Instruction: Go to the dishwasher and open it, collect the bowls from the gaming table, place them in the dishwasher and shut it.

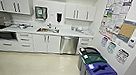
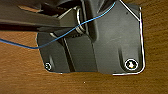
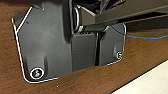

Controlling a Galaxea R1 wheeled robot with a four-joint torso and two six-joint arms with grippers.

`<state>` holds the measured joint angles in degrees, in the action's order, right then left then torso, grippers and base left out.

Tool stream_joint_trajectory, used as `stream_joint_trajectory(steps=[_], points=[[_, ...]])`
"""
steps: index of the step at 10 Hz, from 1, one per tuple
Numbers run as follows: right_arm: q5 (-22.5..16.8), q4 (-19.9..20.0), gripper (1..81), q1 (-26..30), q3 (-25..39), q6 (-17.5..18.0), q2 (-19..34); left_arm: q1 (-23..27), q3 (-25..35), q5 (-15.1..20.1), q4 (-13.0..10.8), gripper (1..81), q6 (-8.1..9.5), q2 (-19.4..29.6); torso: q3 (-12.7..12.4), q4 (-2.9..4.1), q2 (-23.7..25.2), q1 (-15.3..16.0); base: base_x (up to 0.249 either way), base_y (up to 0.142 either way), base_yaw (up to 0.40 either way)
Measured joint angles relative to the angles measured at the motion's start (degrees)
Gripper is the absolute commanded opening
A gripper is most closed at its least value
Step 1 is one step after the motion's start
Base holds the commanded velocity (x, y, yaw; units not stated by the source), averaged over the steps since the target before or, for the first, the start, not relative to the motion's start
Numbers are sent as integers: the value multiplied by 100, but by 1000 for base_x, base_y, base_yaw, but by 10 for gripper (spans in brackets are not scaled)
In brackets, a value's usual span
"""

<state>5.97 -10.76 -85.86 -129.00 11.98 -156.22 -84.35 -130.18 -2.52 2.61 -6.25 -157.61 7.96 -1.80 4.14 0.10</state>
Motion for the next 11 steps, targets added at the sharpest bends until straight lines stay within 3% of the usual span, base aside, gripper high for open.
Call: stream_joint_trajectory(steps=[11], points=[[0, 0, 811, 16, 6, 2, 2, 4, 2, -1, 0, 811, 0, 0, 0, 0, 0, 2, 158, 71, 0]])
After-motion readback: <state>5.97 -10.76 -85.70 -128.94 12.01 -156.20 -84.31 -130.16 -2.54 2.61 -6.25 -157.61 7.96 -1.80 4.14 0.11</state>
